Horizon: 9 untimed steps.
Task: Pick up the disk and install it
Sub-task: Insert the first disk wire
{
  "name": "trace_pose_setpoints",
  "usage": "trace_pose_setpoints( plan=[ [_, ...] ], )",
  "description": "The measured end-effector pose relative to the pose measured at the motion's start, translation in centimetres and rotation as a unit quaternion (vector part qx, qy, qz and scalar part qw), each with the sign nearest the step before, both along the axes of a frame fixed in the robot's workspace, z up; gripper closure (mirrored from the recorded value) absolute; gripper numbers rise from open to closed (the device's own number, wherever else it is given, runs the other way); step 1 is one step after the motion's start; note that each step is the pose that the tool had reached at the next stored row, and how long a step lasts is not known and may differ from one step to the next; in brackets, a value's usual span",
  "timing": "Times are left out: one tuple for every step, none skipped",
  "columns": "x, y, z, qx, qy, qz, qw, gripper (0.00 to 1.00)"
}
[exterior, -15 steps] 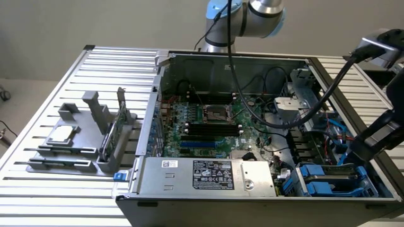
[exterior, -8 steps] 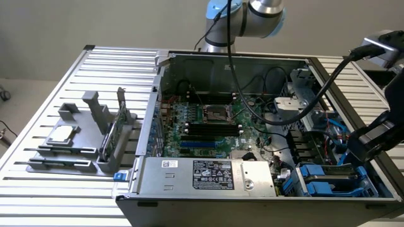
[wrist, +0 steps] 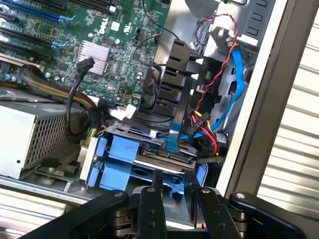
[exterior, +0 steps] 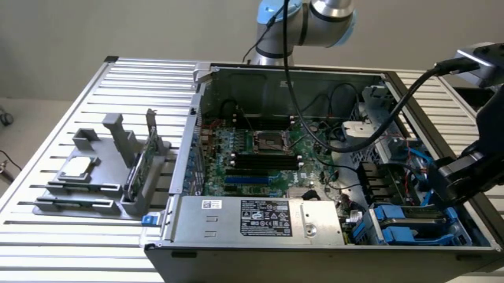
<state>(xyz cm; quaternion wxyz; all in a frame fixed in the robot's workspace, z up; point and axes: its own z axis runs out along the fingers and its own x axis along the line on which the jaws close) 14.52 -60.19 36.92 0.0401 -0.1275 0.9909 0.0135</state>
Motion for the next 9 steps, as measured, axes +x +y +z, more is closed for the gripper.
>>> trace_pose_setpoints(
  plan=[
    [0.0, 0.0, -0.08, 0.0, 0.0001, -0.009, 1.0, 0.69],
    [0.0, 0.0, -0.17, -0.0001, 0.0002, -0.017, 0.9998, 0.69],
    [-0.01, 0.0, -0.26, -0.0001, 0.0002, -0.027, 0.9996, 0.69],
    [0.0, 0.0, -0.35, -0.0001, 0.0003, -0.035, 0.9994, 0.69],
    [-0.01, 0.0, -0.43, 0.0, 0.0004, -0.044, 0.999, 0.69],
    [-0.01, 0.0, -0.52, 0.0, 0.0004, -0.053, 0.9986, 0.69],
    [-0.01, 0.0, -0.61, 0.0, 0.0005, -0.061, 0.9981, 0.69],
    [0.0, 0.0, -0.7, 0.0, 0.0005, -0.07, 0.9975, 0.69],
    [0.0, 0.0, -0.79, 0.0, 0.0005, -0.08, 0.9968, 0.69]
  ],
)
